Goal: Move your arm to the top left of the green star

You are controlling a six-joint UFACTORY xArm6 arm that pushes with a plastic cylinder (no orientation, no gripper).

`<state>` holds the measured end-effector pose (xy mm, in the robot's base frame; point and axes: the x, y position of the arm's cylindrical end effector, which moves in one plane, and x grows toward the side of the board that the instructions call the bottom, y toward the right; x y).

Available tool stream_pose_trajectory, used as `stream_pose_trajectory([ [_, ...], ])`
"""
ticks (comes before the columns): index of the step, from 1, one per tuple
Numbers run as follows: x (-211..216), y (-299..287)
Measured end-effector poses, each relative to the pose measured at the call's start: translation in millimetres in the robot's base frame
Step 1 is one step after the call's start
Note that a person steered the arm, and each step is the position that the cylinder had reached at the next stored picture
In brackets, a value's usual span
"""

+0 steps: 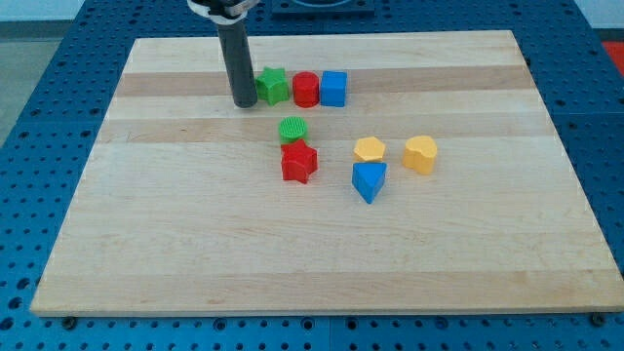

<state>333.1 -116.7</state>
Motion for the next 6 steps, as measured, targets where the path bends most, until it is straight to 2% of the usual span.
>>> stream_pose_trajectory([
  [3, -49.8, -15.9],
  [6, -49.8, 1.9],
])
